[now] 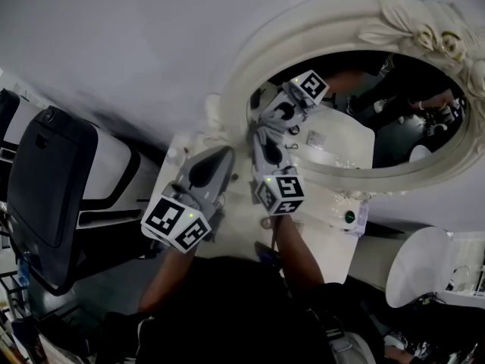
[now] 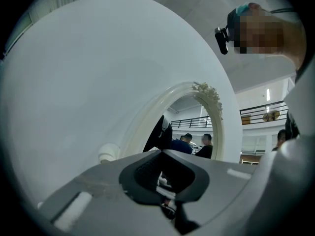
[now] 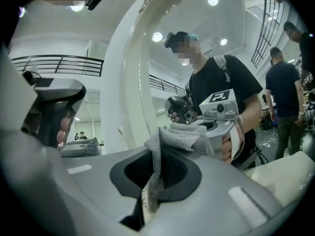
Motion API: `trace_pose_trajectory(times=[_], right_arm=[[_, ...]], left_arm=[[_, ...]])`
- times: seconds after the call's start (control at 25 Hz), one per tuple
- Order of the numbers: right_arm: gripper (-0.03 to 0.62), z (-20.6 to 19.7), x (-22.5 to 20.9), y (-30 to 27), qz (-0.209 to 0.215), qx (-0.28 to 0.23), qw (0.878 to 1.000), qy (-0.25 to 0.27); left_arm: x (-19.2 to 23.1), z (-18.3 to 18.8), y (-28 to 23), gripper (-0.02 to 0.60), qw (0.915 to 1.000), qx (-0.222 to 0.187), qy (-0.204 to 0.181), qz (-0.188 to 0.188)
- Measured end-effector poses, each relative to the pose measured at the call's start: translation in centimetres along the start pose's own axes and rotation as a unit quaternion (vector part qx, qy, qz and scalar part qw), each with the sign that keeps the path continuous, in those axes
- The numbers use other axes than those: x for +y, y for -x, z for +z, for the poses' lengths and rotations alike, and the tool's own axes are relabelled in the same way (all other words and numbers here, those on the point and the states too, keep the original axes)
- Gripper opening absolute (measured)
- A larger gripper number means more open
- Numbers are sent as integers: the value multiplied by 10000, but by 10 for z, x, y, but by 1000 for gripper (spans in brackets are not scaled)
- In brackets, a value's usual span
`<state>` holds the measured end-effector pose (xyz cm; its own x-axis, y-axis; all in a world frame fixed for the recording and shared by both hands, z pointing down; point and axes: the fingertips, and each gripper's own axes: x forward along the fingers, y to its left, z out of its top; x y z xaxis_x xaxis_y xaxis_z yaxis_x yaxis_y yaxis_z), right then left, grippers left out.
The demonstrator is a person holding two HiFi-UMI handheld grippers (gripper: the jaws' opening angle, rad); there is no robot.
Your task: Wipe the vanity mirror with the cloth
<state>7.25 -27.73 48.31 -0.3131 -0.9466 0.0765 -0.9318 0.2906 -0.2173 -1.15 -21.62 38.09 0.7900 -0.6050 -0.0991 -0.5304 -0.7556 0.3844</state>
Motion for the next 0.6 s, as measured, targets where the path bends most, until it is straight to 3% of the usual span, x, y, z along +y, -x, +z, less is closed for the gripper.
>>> trace_pose_trajectory(times=[0.6], right_arm=[[18, 39, -1, 110, -1126, -420, 9926, 187]], left_arm=[[-55, -5, 22, -3, 9960, 39, 69, -895]])
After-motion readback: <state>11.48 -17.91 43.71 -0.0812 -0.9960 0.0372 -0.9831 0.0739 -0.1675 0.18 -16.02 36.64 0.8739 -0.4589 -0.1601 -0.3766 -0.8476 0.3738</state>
